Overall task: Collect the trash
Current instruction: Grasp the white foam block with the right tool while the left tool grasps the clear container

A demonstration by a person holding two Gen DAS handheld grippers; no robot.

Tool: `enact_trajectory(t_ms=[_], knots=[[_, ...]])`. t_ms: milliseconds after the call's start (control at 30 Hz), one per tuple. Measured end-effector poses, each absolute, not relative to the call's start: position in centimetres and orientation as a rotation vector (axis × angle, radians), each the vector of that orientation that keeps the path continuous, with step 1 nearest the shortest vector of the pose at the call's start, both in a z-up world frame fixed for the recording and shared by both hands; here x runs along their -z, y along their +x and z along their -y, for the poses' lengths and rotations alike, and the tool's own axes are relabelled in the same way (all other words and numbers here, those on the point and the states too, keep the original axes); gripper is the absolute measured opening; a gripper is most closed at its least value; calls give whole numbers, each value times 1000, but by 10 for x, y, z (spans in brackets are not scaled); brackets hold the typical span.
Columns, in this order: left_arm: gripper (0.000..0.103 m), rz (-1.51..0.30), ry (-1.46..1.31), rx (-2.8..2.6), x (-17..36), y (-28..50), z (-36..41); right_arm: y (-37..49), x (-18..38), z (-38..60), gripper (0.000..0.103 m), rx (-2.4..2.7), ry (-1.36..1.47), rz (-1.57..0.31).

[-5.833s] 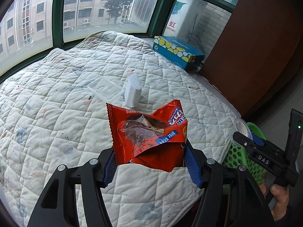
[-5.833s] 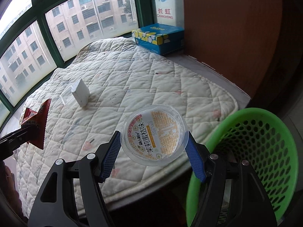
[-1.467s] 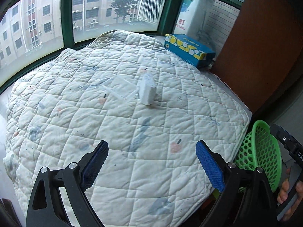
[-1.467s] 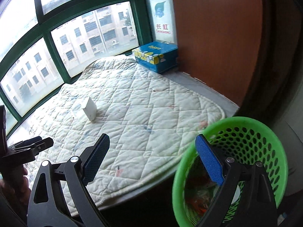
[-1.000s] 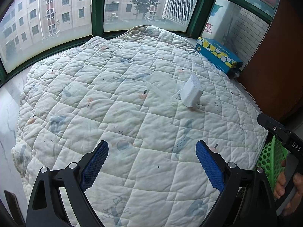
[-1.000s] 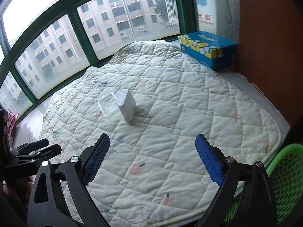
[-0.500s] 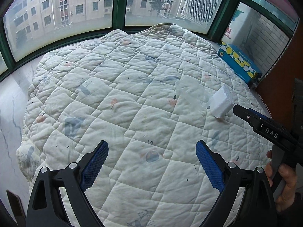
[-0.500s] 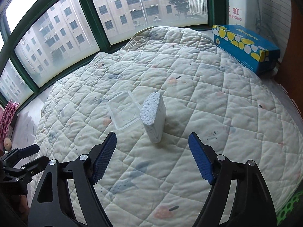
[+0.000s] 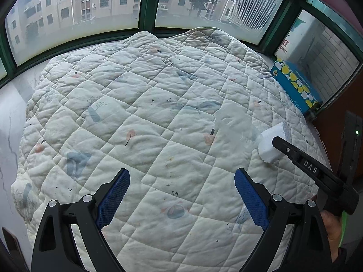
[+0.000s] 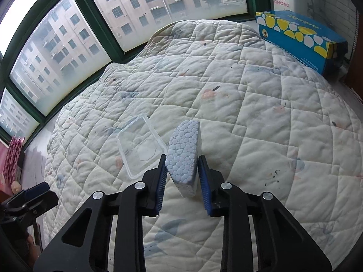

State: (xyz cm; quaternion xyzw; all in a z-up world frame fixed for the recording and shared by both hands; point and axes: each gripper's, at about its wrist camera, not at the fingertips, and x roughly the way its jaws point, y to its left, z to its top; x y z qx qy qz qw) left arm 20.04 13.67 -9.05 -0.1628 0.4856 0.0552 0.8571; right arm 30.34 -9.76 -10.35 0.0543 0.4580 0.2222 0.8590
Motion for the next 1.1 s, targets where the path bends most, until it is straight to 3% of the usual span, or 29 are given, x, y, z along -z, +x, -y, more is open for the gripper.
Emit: enact_trajectory(t_ms=[400,800,1000,1100], knots=[[90,-1072,-466,-150,95,277,-100,257,67,157,27,-421,148,-897],[89,-1180,-505,-223,131,331,-72,221,69,215,27,-383,231,-903],[79,-1228,-539,-253,148,344,-67,212,71,232,27,-357,251,-899],[69,-1237,-541,-255,152,346,-65,207,71,238,27,-345,254,-896]])
